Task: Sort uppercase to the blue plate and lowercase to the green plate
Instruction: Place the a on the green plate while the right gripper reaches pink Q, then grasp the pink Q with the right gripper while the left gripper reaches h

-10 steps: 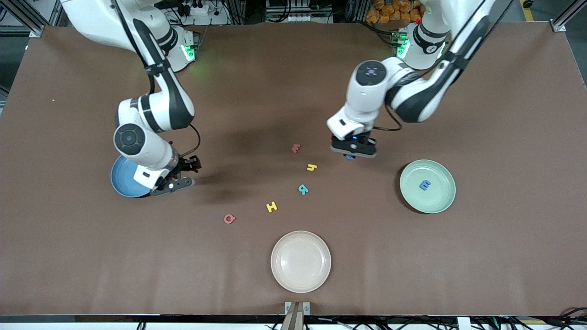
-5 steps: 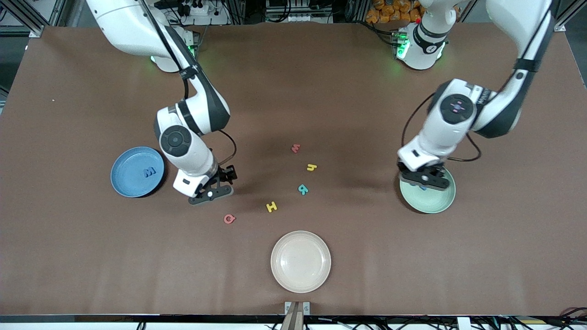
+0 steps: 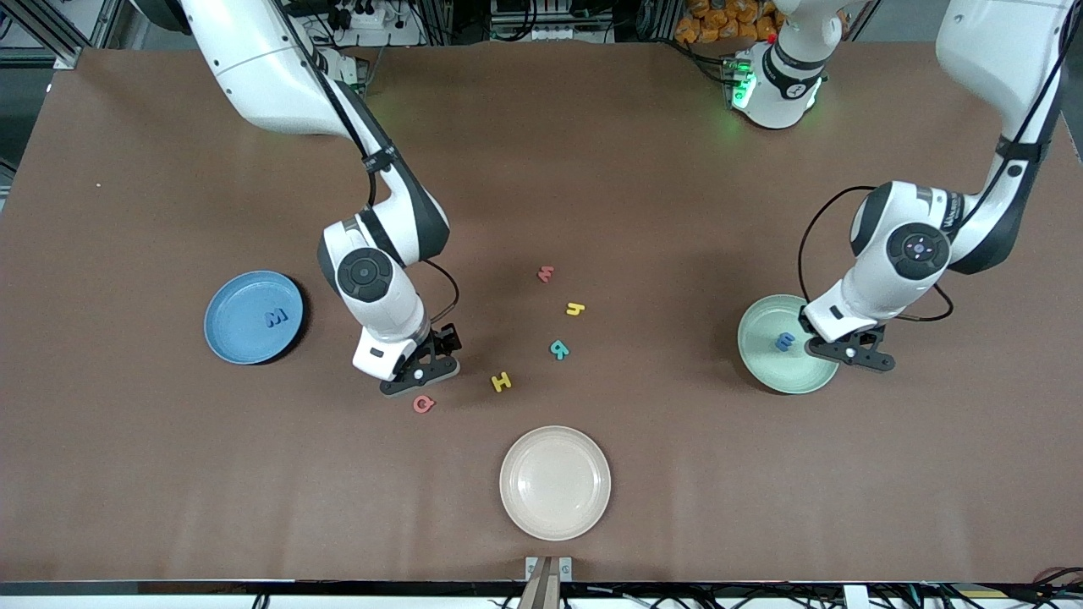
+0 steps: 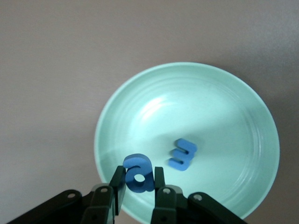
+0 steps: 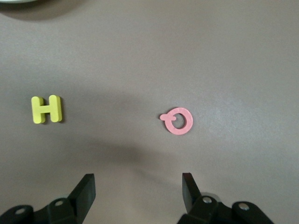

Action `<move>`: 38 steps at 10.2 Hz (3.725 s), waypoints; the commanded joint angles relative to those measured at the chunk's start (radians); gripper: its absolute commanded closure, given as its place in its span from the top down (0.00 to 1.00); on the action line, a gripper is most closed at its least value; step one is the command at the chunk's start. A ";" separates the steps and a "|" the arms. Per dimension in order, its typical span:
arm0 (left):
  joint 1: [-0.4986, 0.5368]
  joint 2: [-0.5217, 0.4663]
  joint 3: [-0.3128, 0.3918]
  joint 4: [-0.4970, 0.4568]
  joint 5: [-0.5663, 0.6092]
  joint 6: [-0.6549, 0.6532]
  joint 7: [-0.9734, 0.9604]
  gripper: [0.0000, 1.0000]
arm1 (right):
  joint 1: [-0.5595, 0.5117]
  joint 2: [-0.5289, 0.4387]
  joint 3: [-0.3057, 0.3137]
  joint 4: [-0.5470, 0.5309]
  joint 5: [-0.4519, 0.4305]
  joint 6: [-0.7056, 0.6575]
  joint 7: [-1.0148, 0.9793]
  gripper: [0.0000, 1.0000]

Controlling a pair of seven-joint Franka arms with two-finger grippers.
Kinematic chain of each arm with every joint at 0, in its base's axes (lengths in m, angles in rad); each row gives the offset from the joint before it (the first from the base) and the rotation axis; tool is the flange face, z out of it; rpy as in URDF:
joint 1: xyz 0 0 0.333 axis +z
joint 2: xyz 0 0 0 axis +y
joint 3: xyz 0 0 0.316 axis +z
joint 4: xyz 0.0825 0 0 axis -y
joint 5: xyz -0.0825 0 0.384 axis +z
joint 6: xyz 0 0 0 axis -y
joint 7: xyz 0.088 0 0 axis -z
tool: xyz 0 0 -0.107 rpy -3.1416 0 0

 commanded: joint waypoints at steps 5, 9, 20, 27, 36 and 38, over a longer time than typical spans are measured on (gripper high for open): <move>-0.079 -0.068 0.014 0.139 -0.144 -0.149 -0.035 1.00 | -0.037 0.133 -0.003 0.100 -0.027 0.116 -0.085 0.80; -0.261 -0.039 0.011 0.211 -0.254 -0.195 -0.264 1.00 | -0.064 0.152 -0.003 0.120 -0.032 0.121 -0.109 0.80; -0.587 0.168 -0.056 0.348 -0.262 -0.187 -1.090 1.00 | -0.058 0.203 0.000 0.154 -0.009 0.167 -0.126 0.77; -0.632 0.243 -0.050 0.408 -0.245 -0.185 -1.830 1.00 | -0.057 0.201 0.002 0.127 -0.009 0.164 -0.143 0.62; -0.635 0.401 -0.038 0.495 -0.116 -0.185 -1.988 1.00 | -0.060 0.199 0.002 0.127 -0.009 0.153 -0.165 0.35; -0.635 0.403 -0.038 0.495 -0.124 -0.185 -1.986 1.00 | -0.060 0.198 0.002 0.127 -0.009 0.149 -0.166 0.35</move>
